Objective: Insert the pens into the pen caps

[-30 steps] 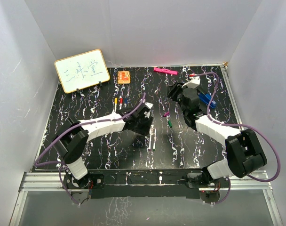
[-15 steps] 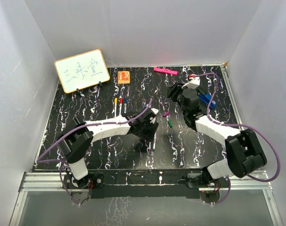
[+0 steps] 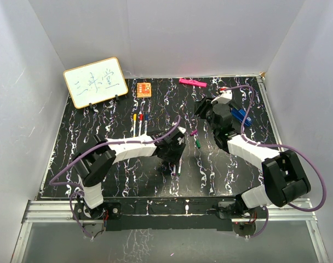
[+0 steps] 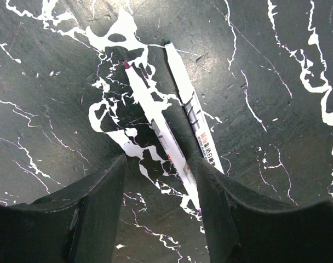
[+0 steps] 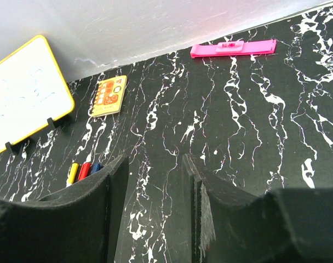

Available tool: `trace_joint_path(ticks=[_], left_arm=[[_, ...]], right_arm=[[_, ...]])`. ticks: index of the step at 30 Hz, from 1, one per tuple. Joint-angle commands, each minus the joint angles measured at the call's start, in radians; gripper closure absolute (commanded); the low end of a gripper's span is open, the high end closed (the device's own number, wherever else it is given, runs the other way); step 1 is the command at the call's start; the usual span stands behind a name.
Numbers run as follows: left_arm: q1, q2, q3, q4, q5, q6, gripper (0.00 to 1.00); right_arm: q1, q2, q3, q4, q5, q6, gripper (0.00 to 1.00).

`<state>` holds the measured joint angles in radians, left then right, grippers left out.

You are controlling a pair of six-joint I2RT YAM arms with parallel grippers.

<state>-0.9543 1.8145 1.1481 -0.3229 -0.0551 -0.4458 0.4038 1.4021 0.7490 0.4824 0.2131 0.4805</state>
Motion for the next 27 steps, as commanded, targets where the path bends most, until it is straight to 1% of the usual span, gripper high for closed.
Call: trace_joint_path(ticks=[1,10,16,19,24,27], left_arm=[[-0.011,0.009,0.037,-0.048,-0.037,-0.002,0.49],[-0.034,0.021,0.026,-0.161,-0.127,-0.004,0.53],[-0.046,0.015,-0.019,-0.19,-0.139,-0.024,0.55],[-0.047,0.003,-0.043,-0.211,-0.138,-0.03,0.59],[-0.046,-0.031,-0.081,-0.241,-0.127,-0.028,0.68],[-0.046,-0.034,-0.094,-0.258,-0.124,-0.03,0.69]], right_arm=[[0.0,-0.012,-0.008,0.07,-0.008,0.004,0.6],[0.0,-0.014,-0.013,0.08,-0.014,0.013,0.61],[0.0,-0.012,-0.009,0.081,-0.014,0.012,0.63],[-0.001,-0.012,-0.007,0.078,-0.015,0.013,0.63],[0.0,-0.009,-0.002,0.075,-0.015,0.016,0.63],[0.0,-0.011,0.002,0.072,-0.016,0.018,0.64]])
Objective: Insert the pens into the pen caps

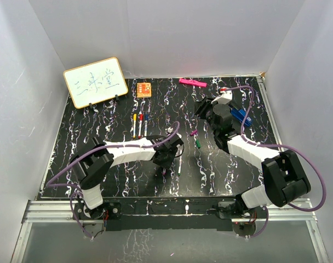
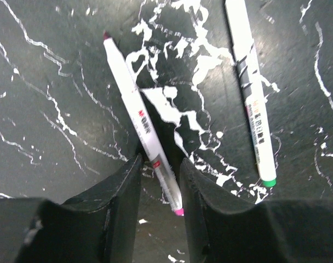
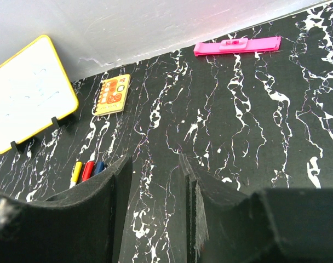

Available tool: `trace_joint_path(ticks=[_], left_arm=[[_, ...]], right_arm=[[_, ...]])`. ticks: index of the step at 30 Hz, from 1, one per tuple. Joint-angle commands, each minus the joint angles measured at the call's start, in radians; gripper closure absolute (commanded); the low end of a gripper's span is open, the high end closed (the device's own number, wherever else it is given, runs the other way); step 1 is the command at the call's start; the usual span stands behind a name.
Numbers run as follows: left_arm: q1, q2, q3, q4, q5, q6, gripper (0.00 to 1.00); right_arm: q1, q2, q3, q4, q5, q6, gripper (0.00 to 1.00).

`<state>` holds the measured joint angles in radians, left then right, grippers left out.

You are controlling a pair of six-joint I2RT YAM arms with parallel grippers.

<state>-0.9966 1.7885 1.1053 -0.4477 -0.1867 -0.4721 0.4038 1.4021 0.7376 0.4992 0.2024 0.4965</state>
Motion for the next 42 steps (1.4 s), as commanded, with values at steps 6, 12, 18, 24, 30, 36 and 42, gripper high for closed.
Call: trace_joint_path(ticks=[6,12,18,24,30,36,42], left_arm=[[-0.002,-0.004,-0.069,-0.129,-0.009,-0.007,0.69],[0.013,0.022,-0.061,-0.095,-0.015,-0.007,0.68],[0.048,0.03,-0.062,-0.053,-0.002,-0.003,0.67],[0.057,0.072,-0.04,-0.029,0.005,-0.003,0.68],[0.059,0.112,-0.035,-0.015,0.027,-0.014,0.69],[0.058,0.127,-0.04,-0.03,0.037,-0.012,0.8],[0.058,0.118,-0.07,-0.032,0.069,-0.003,1.0]], right_arm=[[-0.001,-0.014,0.014,0.052,-0.007,0.006,0.64],[-0.002,-0.011,0.013,0.052,-0.015,0.007,0.64],[-0.001,-0.012,0.007,0.052,-0.01,0.005,0.64],[0.0,-0.007,0.003,0.052,-0.007,0.002,0.65],[0.0,-0.005,0.001,0.051,0.0,0.001,0.65],[0.0,-0.003,-0.005,0.052,0.006,0.001,0.65],[0.0,-0.008,-0.006,0.049,0.022,0.004,0.65]])
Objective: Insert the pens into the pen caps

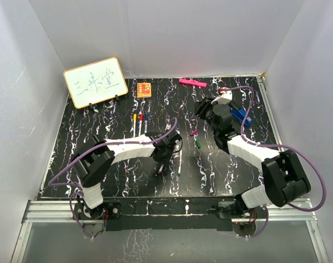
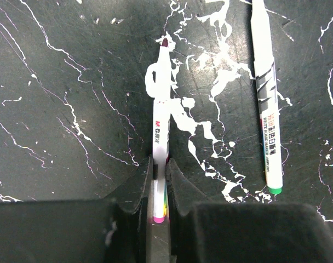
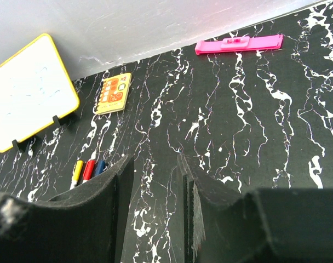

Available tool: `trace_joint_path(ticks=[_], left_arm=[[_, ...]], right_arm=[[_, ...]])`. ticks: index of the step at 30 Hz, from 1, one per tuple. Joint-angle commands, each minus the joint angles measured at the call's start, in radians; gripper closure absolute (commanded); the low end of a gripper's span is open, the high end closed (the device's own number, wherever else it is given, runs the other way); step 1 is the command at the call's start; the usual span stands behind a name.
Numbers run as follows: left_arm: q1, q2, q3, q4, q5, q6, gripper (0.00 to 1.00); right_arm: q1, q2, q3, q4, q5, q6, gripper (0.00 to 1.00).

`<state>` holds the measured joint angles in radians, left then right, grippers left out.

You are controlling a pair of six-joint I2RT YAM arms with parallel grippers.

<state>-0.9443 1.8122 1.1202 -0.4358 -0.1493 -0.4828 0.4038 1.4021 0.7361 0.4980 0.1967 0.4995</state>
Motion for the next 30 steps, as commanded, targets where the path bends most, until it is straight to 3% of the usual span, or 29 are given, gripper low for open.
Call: trace_joint_path(ticks=[1,7,15,24,30], left_arm=[[0.006,0.096,-0.087,-0.046,0.034,0.009,1.0],[0.009,0.087,-0.102,-0.035,0.007,0.024,1.0],[0.049,0.023,-0.065,-0.075,-0.041,0.074,1.0],[0.124,-0.116,-0.025,-0.122,-0.105,0.121,1.0],[0.156,-0.198,-0.032,-0.111,-0.142,0.135,1.0]], right_arm=[[-0.001,-0.008,-0.004,0.048,0.032,0.001,0.65],[-0.001,0.019,0.028,-0.024,0.047,-0.005,0.67],[0.044,0.08,0.124,-0.299,0.167,0.035,0.74],[0.08,0.145,0.224,-0.508,0.094,0.162,0.69],[0.108,0.199,0.308,-0.686,0.198,0.231,0.66]])
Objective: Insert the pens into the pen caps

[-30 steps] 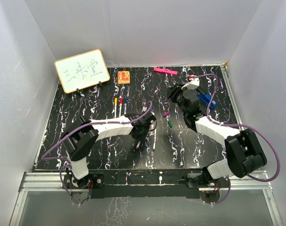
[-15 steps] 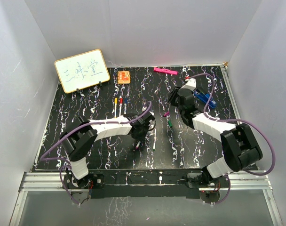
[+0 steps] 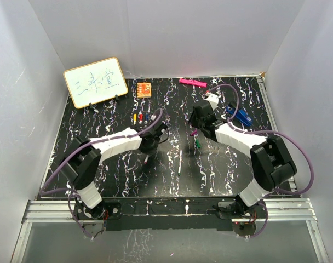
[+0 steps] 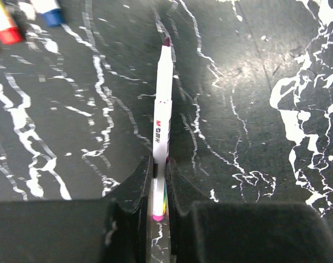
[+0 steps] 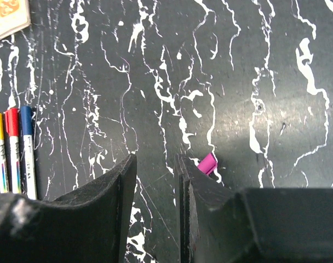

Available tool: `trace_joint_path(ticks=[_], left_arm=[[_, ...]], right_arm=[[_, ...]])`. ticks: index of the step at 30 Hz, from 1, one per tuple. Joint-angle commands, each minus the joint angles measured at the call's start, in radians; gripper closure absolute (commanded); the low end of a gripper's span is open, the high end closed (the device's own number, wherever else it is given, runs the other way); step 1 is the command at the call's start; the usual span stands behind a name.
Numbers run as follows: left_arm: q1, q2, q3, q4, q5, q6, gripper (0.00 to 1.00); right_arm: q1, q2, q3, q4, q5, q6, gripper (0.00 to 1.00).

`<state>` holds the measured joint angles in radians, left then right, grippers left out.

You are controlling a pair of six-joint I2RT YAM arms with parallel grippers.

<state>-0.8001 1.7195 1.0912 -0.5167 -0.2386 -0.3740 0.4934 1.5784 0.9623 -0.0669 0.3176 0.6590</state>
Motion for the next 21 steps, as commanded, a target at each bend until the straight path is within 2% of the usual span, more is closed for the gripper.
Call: trace_joint_path(ticks=[1,8,21], left_arm=[[0.015,-0.112,-0.005,-0.027,-0.056,0.03,1.0],[0.03,-0.152,-0.007,-0.005,-0.035,0.043,1.0],[0.052,-0.18,-0.01,0.003,-0.032,0.057,1.0]], right_arm=[[0.019,0.032,0.094,-0.146,0.091,0.088,0.65],[0.019,0.104,0.138,-0.245,0.125,0.15,0.58],[0.019,0.191,0.175,-0.264,0.095,0.182,0.57]])
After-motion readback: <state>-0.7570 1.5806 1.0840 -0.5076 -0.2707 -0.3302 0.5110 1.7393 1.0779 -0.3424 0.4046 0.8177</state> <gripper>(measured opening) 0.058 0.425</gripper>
